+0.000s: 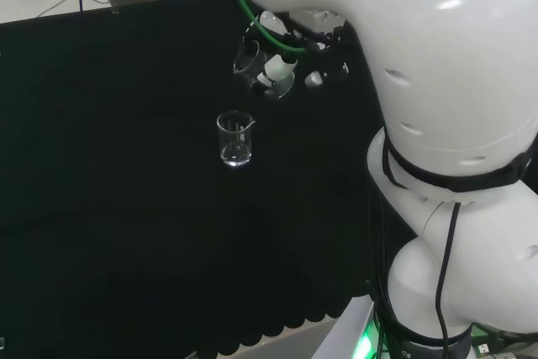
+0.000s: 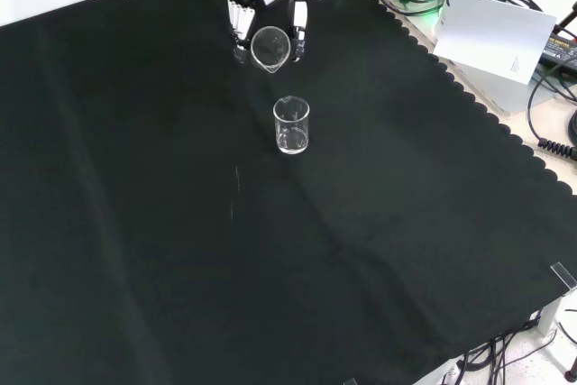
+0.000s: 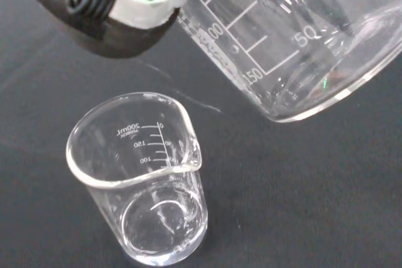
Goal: Place the beaker back on the table.
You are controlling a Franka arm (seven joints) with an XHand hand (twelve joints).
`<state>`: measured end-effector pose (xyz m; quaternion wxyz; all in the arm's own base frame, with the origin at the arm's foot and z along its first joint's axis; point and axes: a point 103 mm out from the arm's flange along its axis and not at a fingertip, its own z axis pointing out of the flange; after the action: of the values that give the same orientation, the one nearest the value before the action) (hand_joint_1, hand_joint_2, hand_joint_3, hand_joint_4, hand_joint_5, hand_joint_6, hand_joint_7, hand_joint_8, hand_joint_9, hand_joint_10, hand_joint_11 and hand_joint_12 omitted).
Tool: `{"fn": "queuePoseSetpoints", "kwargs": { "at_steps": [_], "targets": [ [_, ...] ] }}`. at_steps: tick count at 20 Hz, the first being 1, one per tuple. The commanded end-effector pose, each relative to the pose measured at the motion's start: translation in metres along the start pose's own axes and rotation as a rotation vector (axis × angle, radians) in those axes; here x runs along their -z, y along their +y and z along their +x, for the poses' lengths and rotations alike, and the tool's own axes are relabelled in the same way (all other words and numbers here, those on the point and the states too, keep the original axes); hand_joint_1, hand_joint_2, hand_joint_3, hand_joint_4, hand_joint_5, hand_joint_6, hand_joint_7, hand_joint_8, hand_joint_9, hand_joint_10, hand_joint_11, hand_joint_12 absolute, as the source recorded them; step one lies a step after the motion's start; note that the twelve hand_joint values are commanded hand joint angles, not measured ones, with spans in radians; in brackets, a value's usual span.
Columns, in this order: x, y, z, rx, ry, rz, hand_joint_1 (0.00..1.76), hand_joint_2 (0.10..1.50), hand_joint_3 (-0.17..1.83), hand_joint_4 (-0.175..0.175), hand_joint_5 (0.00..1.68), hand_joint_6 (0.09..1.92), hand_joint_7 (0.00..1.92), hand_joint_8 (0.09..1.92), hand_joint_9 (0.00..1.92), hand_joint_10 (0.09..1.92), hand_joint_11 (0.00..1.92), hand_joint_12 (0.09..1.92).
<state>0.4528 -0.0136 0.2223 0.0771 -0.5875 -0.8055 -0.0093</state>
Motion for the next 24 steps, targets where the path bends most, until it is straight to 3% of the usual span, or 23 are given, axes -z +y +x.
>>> {"fn": "queuePoseSetpoints", "kwargs": {
  "at_steps": [1,9,24],
  "targets": [
    [-0.003,0.016,-0.011,0.025,0.103,-0.064,1.3,1.04,-0.17,-0.089,1.29,0.44,1.48,0.33,1.56,0.65,1.31,0.68],
    [-0.024,0.048,-0.034,-0.031,0.299,-0.103,1.3,1.05,-0.17,-0.08,1.26,0.49,1.45,0.37,1.54,0.63,1.3,0.67],
    [-0.072,0.098,-0.062,-0.083,0.438,-0.123,1.29,1.05,-0.17,-0.054,1.23,0.55,1.44,0.37,1.51,0.55,1.29,0.64]
  ]
}}
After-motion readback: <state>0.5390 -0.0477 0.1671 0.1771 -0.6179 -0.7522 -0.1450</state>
